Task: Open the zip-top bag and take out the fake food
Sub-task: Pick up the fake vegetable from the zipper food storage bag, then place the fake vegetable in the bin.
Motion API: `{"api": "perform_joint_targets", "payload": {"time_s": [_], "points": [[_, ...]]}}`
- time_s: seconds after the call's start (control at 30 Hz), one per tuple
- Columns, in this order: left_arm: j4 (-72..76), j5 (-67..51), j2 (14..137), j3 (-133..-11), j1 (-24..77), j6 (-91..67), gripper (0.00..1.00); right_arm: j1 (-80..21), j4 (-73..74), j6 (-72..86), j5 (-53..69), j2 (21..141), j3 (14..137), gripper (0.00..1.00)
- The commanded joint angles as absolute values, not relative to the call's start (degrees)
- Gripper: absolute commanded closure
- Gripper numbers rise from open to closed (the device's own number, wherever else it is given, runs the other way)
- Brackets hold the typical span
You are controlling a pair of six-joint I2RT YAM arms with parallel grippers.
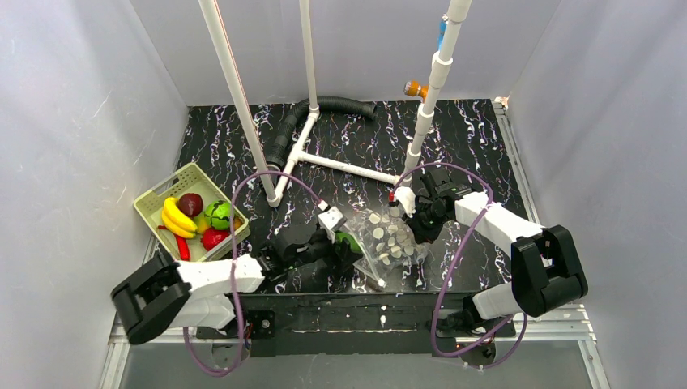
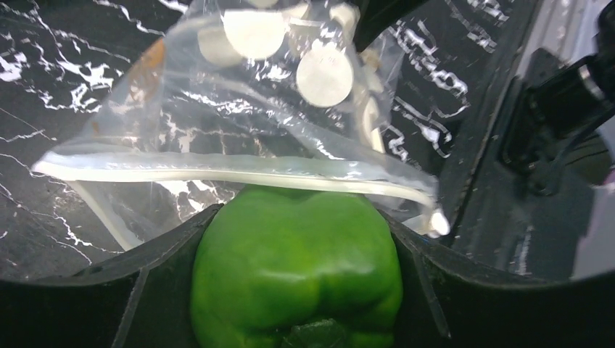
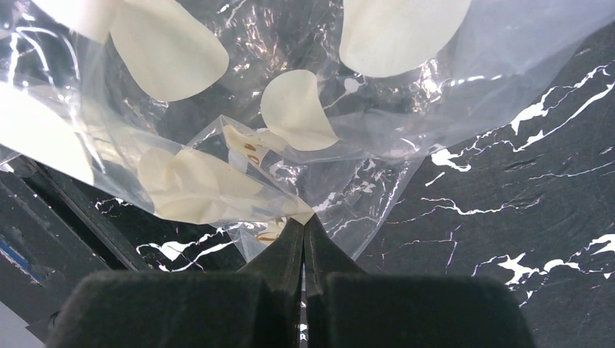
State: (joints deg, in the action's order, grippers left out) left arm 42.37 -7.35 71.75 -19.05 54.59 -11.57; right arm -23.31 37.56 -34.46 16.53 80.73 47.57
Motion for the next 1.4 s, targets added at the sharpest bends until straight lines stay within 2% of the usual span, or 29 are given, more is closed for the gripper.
{"api": "perform_joint_targets", "payload": {"time_s": [0.0,0.17,0.33,0.43,0.7,0.87,0.93,1.03,1.13,1.23,1.37], "points": [[22.9,-6.5,62.2,-23.6,54.2,-16.5,0.89,-23.2,37.5,-34.6,16.4,81.0,49.7,0.99],[-6.1,-1.1,52.2,-30.8,53.6,-25.1,0.94,-23.2,37.5,-34.5,16.4,81.2,49.7,0.99],[-29.0,11.6,40.8,-37.4,52.4,-32.2,1.0,-23.2,37.7,-34.6,16.4,81.7,50.0,0.99],[-41.4,23.5,36.2,-40.8,51.1,-36.3,1.0,-23.2,37.7,-34.6,16.4,82.0,50.2,0.99],[-59.9,53.3,25.5,-44.2,49.2,-46.0,1.0,-23.2,37.9,-34.8,16.3,82.2,50.2,0.99],[-54.6,67.1,26.0,-46.3,47.4,-37.1,1.0,-23.2,38.2,-34.7,16.5,82.7,50.6,0.99],[-48.1,66.8,28.0,-46.1,44.1,-30.1,0.99,-23.2,38.4,-34.7,16.6,82.8,50.5,0.99],[-37.6,55.1,31.6,-44.6,31.8,-21.7,0.99,-23.2,38.5,-34.7,16.5,82.5,50.5,0.99],[-33.1,36.0,36.4,-45.1,11.1,-21.0,1.0,-23.2,38.4,-34.6,16.7,82.1,50.3,0.99],[-28.6,22.1,40.6,-47.0,-7.2,-22.4,1.0,-23.2,38.4,-34.5,16.6,82.0,50.2,0.99],[-24.3,19.3,50.5,-50.9,-12.6,-24.6,0.97,-23.2,38.6,-34.5,16.9,82.4,50.6,0.99]]}}
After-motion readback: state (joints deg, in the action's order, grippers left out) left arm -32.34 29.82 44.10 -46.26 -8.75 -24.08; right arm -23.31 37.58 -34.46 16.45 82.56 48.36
